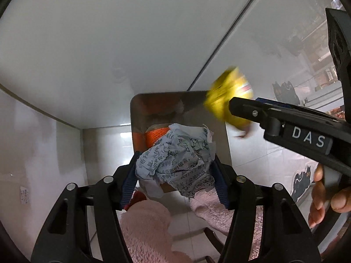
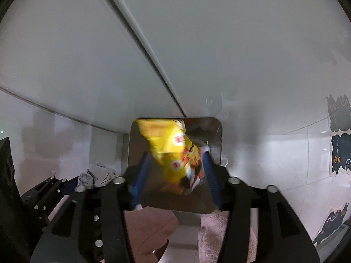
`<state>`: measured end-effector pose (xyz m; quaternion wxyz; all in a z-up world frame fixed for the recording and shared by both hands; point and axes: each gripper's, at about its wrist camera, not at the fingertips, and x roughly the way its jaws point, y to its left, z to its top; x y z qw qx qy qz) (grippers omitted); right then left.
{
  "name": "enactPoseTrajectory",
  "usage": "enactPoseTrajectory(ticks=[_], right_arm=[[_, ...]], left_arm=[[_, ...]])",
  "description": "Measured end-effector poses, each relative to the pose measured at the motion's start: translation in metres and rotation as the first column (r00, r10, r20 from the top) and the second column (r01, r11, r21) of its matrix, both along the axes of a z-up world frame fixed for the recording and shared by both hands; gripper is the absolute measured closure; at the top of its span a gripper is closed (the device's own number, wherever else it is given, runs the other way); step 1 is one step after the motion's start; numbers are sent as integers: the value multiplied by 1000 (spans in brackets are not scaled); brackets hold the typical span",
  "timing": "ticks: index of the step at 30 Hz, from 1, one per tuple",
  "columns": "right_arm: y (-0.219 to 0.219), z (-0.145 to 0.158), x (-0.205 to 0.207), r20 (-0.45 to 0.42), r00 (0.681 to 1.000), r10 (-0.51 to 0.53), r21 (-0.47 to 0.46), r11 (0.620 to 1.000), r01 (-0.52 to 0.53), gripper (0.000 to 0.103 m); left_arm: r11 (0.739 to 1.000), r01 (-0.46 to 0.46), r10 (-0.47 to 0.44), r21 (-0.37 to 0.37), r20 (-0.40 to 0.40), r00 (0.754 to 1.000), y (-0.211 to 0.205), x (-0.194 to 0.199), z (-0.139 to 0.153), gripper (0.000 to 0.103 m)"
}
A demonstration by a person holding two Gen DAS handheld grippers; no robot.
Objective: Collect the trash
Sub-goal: 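Open both tools to drop the paper and wrapper into the bin, then grasp the yellow foam net with the left tool while the right tool grasps the clear plastic packet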
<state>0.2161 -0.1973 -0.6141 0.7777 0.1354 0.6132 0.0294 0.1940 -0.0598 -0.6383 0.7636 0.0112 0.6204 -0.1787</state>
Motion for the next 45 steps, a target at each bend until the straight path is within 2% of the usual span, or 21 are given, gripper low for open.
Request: enactPoseTrajectory(ticks=[4, 8, 11, 14, 18, 22, 28, 32, 39, 45], right_arm=[[3, 10, 1, 14, 1000, -15, -20, 1000, 15, 36], [2, 26, -3, 47, 998, -30, -42, 999, 32, 17], [2, 42, -13, 77, 996, -40, -58, 997, 44, 13], [-1, 61, -19, 110, 992, -57, -69, 996, 65, 7], [-7, 91, -29, 156, 986, -60, -60, 996, 70, 6], [-8, 142, -44, 237, 971, -27, -94, 994, 51, 6], [-33, 228, -59, 378, 926, -23, -93, 994, 63, 3], [-43, 277, -60, 440, 897, -40, -68, 995, 77, 3], [-63, 340, -39, 514, 857, -43, -84, 991, 100, 3], [-85, 366, 9, 515, 854, -71, -99, 985, 141, 3]], left_arm=[[1000, -7, 6, 3, 13, 1000, 0, 0, 5, 28], [1000, -20, 20, 3, 39, 999, 3, -3, 17, 13], [1000, -29, 29, -5, 56, 998, 6, -6, 32, 8], [999, -38, 39, -10, 82, 996, 7, -12, 52, 8], [998, -65, 66, -9, 118, 991, 10, -19, 81, 8], [997, -77, 80, -25, 163, 983, 18, -23, 115, 8], [996, -72, 82, -44, 288, 954, 24, -32, 197, 8], [996, -63, 81, -62, 375, 923, 26, -31, 252, 8], [990, -74, 120, -118, 458, 881, 30, -9, 329, 8], [986, -90, 147, -138, 495, 856, 32, 38, 379, 8]])
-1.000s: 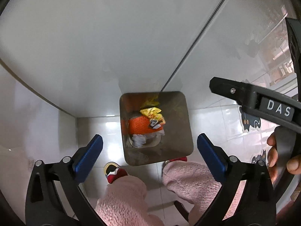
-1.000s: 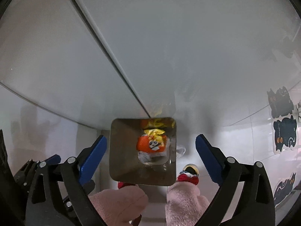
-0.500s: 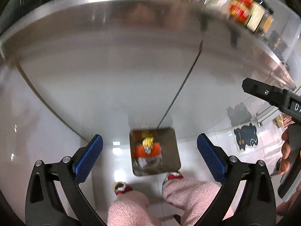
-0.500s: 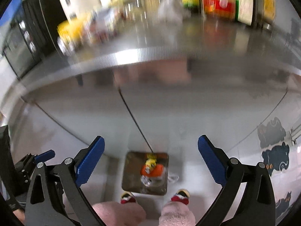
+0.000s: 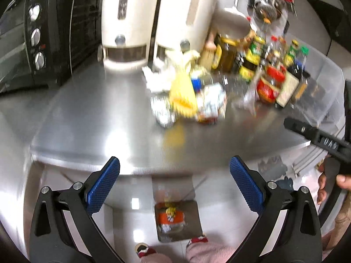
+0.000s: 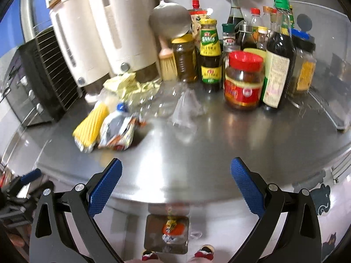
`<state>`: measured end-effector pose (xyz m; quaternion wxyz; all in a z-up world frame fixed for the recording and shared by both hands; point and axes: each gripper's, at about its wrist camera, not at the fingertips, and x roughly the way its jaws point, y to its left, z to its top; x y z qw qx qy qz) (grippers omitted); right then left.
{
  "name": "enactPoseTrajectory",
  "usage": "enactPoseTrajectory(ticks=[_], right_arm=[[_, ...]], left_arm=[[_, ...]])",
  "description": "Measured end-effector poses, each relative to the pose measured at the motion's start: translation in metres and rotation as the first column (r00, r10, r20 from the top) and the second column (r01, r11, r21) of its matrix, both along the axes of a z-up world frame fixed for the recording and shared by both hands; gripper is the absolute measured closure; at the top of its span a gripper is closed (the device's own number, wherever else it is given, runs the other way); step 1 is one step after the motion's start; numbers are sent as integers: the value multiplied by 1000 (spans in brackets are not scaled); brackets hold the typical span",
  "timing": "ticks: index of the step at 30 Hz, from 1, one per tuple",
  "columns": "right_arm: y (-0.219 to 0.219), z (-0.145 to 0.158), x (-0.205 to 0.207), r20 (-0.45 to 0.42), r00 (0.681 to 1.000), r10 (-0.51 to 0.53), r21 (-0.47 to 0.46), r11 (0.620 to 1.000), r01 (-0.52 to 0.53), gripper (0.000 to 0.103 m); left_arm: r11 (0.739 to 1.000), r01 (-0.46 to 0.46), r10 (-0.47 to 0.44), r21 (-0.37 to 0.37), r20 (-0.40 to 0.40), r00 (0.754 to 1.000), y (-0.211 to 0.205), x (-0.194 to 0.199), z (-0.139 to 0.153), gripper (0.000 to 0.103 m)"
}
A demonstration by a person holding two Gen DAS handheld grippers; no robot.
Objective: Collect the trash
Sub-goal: 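Grasp the yellow foam net with the left tool while the right tool grasps the clear plastic packet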
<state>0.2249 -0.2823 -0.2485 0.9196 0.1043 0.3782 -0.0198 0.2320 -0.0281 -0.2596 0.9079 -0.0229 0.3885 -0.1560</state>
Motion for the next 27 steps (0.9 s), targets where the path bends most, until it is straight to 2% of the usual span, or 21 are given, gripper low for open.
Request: enactPoseTrajectory(ticks=[8, 13, 16, 18, 21, 22, 25, 26, 27], right_arm=[[-16, 0, 68, -48, 999, -16, 21, 1000, 17, 3], [-23, -15, 101, -97, 995, -25, 47, 998, 30, 5], [-24, -22, 113, -104, 994, -38, 25, 999, 40, 5], [-26, -27, 118, -115, 993, -39, 29, 999, 42, 12], [-29, -36, 127, -129, 991, -40, 35, 998, 45, 15], [-29, -38, 130, -131, 991, -41, 31, 998, 46, 18], [-31, -46, 138, -153, 988, -34, 34, 999, 39, 32], [-31, -49, 140, -161, 986, -31, 35, 999, 37, 42], [-31, -52, 141, -169, 985, -29, 37, 999, 36, 52]], left_arm=[[1000, 0, 1, 31, -9, 1000, -13, 69, 27, 8], [999, 5, -4, 43, -36, 999, -26, 104, 22, 9], [999, 21, -19, 42, -56, 998, -33, 118, 15, 15], [998, 35, -32, 44, -74, 997, -39, 125, 9, 18], [997, 49, -44, 54, -100, 994, -48, 137, 0, 24], [997, 55, -49, 54, -106, 993, -51, 140, -2, 29], [994, 79, -68, 75, -135, 988, -58, 147, -11, 47], [993, 85, -73, 81, -143, 987, -60, 148, -14, 55], [993, 90, -77, 82, -149, 986, -61, 149, -15, 59]])
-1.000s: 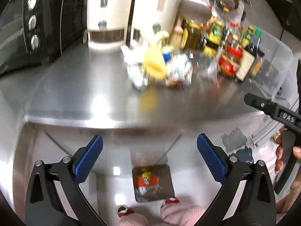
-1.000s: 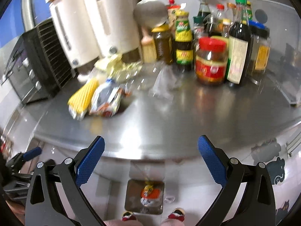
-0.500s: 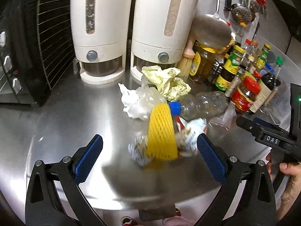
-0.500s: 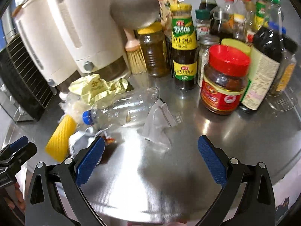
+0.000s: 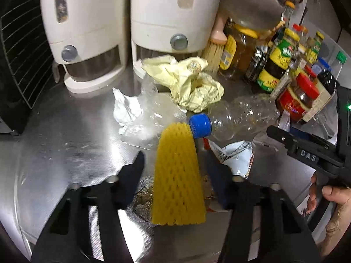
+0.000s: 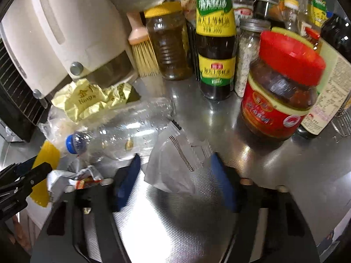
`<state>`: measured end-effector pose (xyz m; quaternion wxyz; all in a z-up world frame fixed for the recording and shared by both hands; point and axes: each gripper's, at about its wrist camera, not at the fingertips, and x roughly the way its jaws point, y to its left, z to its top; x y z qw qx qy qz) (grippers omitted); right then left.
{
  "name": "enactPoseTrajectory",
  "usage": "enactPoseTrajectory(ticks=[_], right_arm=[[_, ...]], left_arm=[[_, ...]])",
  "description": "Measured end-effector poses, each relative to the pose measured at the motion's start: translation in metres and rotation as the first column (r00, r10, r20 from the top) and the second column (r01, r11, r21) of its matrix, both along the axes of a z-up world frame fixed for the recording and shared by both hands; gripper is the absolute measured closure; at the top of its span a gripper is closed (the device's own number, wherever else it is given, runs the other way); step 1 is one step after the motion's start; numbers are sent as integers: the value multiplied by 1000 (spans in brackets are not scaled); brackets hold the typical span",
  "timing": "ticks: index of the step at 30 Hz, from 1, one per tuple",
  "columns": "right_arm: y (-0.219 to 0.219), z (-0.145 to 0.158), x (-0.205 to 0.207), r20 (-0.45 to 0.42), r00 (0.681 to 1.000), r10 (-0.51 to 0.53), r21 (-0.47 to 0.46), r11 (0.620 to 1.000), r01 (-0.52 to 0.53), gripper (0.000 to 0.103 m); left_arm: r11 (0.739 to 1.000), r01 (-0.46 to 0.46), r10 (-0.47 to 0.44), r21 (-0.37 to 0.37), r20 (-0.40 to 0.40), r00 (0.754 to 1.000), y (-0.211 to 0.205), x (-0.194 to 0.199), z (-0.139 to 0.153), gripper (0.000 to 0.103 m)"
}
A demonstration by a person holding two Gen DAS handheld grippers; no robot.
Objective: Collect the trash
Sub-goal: 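Grasp the yellow foam net with the left tool while the right tool grasps the clear plastic packet, then carry the yellow net and clear packet down over the bin with both tools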
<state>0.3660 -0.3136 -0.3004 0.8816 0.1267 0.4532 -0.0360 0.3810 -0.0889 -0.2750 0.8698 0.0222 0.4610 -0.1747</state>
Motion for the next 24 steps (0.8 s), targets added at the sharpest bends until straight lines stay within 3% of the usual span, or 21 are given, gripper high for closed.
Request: enactPoseTrajectory(ticks=[2, 5, 15, 24], right_arm=[[-1, -3, 1, 1, 1000, 1, 10, 1000, -1, 64], [-2, 0, -2, 22, 1000, -3, -4, 1000, 3, 78], [1, 35, -37, 86, 996, 14, -28, 1000, -11, 83], [34, 82, -125, 189, 978, 89, -51, 995, -81, 83]], left_arm=[[1000, 7, -7, 0, -4, 1000, -1, 0, -2, 74], [1000, 5, -5, 2, 7, 1000, 1, -1, 0, 84], [999, -20, 23, -26, 123, 992, 14, -35, 51, 91], [999, -40, 45, -26, 215, 975, 35, -118, 85, 91]])
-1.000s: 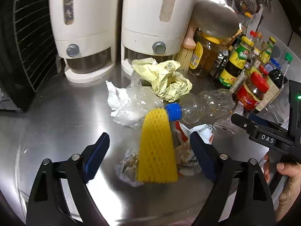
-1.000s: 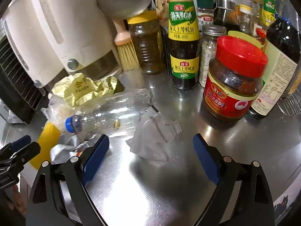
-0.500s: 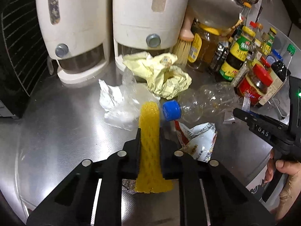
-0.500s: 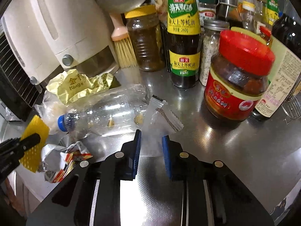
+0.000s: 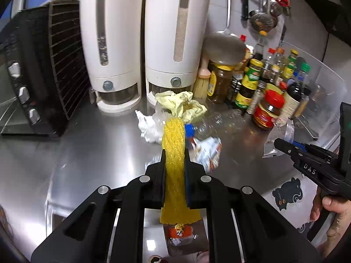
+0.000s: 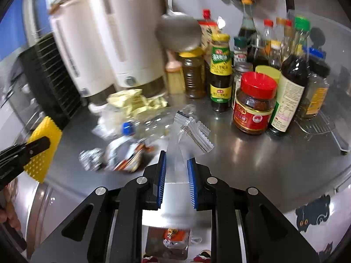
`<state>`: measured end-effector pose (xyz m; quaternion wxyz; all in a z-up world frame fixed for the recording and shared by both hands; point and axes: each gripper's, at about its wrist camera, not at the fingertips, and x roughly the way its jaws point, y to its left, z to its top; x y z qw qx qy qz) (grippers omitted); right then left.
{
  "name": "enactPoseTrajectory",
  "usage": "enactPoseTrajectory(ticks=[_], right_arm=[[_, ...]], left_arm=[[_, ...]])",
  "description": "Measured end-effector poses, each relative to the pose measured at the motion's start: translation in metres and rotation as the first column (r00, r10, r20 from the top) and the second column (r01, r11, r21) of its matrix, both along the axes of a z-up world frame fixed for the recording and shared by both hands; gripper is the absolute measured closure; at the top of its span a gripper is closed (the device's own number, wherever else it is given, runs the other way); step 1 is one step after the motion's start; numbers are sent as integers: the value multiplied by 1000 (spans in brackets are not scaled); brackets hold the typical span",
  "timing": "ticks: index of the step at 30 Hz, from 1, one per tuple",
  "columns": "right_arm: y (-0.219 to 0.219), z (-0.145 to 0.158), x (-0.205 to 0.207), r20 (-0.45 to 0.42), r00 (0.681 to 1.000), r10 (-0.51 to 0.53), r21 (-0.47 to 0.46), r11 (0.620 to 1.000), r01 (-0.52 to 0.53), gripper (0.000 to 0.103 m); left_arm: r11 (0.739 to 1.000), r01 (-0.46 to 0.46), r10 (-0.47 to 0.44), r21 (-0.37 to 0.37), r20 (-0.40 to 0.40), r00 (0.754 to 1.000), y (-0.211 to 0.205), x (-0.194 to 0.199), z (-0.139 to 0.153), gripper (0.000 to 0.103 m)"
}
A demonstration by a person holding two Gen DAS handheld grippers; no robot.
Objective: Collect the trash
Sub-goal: 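Carry the yellow net and clear packet down over the bin with both tools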
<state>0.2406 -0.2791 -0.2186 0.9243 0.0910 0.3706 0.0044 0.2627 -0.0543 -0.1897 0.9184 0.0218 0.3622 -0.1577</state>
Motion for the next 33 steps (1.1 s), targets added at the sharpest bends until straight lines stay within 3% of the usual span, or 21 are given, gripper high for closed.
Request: enactPoseTrajectory(ticks=[5, 11, 16, 24, 33], right_arm=[[21, 9, -52, 39, 998, 40, -17, 999, -40, 83], [43, -14, -99, 21, 996, 90, -13, 996, -90, 83], [56, -60, -116, -38, 993, 109, -9, 994, -110, 83], [67, -161, -123, -193, 975, 114, 46, 993, -107, 83], [72, -263, -108, -337, 937, 98, 102, 993, -67, 83]], left_arm=[[999, 23, -22, -23, 19, 1000, 9, -58, -3, 91], [998, 42, -43, -52, -18, 999, 20, -110, -43, 91], [998, 41, -44, -39, -71, 997, 23, -133, -95, 91], [998, 58, -56, 8, -174, 983, 18, -147, -190, 91], [995, 94, -83, 16, -339, 937, 5, -136, -307, 91]])
